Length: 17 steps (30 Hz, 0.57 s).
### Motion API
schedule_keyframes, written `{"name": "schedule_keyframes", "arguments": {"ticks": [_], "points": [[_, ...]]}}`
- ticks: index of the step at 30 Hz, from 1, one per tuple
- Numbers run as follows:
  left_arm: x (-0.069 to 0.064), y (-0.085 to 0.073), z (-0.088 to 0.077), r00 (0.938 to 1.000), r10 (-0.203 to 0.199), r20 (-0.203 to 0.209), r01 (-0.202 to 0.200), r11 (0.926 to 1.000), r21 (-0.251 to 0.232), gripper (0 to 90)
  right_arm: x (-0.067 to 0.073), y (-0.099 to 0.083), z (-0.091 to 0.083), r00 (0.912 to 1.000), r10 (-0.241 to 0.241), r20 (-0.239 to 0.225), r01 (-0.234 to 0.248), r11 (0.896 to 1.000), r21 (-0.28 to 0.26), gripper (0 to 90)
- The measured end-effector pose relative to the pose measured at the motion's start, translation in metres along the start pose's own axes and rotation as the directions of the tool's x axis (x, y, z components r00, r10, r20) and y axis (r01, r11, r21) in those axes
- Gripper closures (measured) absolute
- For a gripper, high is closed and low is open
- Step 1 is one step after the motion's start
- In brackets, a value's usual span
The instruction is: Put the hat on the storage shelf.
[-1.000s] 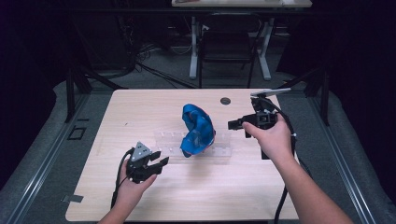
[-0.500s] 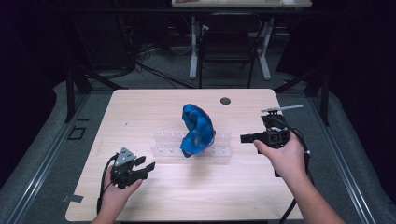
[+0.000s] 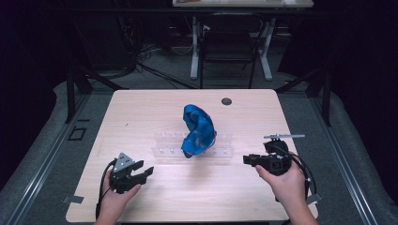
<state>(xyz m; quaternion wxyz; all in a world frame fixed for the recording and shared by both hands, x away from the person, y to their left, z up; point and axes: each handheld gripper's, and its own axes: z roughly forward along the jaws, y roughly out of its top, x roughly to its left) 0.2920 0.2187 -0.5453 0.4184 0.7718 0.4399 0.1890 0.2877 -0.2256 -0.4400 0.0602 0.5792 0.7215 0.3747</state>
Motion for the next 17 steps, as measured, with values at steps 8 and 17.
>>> {"name": "schedule_keyframes", "arguments": {"ticks": [8, 17], "points": [[0.0, -0.004, 0.003, 1.0, 0.007, 0.001, -0.007, 0.9999, 0.009, 47.9, -0.017, -0.036, 0.016, 0.9994, 0.018, 0.029, -0.017, 0.999, -0.05, 65.9], [-0.013, -0.002, 0.008, 0.9987, 0.043, 0.028, -0.044, 0.999, 0.013, 48.1, -0.033, -0.07, 0.037, 0.9932, -0.053, 0.104, 0.065, 0.991, -0.121, 58.8]]}}
